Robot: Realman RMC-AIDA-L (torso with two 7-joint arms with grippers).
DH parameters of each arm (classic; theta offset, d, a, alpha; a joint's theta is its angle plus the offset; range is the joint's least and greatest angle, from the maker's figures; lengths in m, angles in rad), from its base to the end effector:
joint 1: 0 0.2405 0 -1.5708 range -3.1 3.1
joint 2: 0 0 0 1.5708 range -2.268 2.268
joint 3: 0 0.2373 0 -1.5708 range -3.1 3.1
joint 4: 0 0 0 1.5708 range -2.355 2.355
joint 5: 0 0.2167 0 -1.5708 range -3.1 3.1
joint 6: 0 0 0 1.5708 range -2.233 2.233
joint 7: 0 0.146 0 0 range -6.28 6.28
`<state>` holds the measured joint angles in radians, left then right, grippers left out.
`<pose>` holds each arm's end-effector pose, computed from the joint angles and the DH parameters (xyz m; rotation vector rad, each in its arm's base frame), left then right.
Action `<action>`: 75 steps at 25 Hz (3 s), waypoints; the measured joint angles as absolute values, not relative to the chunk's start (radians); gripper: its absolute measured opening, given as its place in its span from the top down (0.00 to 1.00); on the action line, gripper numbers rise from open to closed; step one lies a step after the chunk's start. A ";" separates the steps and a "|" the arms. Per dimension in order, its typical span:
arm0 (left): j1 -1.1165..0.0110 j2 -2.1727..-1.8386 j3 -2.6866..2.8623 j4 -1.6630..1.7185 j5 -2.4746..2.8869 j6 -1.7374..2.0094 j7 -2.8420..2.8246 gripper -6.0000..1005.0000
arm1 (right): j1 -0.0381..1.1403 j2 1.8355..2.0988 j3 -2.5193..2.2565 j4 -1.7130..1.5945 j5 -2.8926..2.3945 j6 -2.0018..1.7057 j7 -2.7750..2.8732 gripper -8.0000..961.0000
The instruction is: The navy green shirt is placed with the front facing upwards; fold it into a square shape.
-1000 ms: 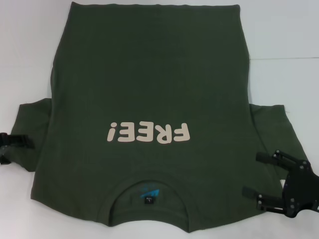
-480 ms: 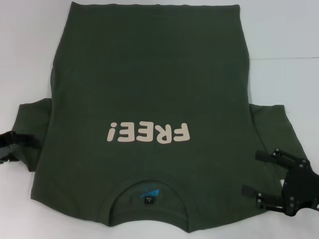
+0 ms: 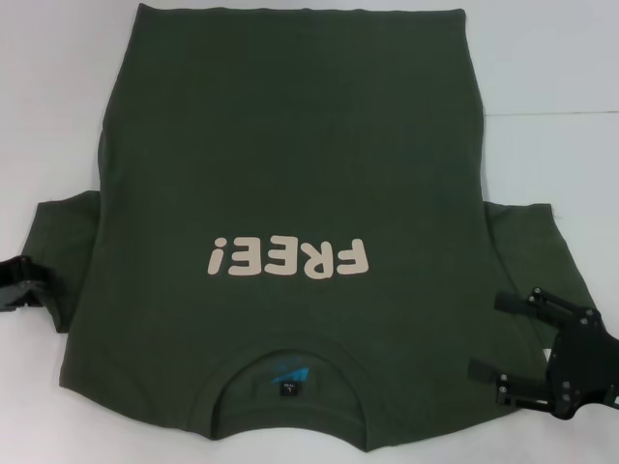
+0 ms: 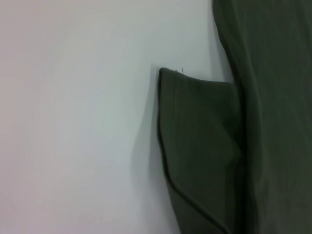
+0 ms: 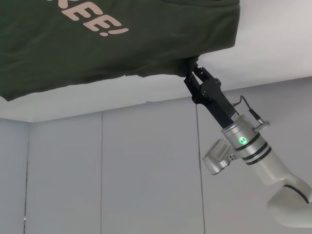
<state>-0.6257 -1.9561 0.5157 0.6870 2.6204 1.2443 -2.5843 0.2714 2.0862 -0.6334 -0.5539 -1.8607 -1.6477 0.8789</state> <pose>-0.3412 0.3657 0.0747 -1.7819 -1.8982 -0.1883 0.3107 0.2478 0.0058 -2.5371 0.3578 0.7871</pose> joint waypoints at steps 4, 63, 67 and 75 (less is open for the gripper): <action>-0.625 -1.956 0.516 0.689 2.620 1.243 -2.582 0.65 | 0.272 2.086 -0.633 -0.554 -1.861 -1.656 0.879 0.04; -0.663 -1.943 0.526 1.041 2.513 1.510 -2.573 0.95 | 0.270 2.086 -0.607 -0.549 -1.862 -1.710 0.878 0.04; -0.675 -1.987 0.539 1.036 2.504 1.529 -2.566 0.95 | 0.269 2.086 -0.607 -0.547 -1.863 -1.710 0.877 0.04; -0.690 -2.091 0.610 1.029 2.502 1.468 -2.557 0.94 | 0.268 2.086 -0.607 -0.549 -1.865 -1.714 0.879 0.04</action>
<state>-0.6905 -2.0910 0.6102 1.0293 2.5018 1.4680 -2.5566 0.2678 2.0861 -0.6074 -0.5489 -1.8652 -1.7142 0.8795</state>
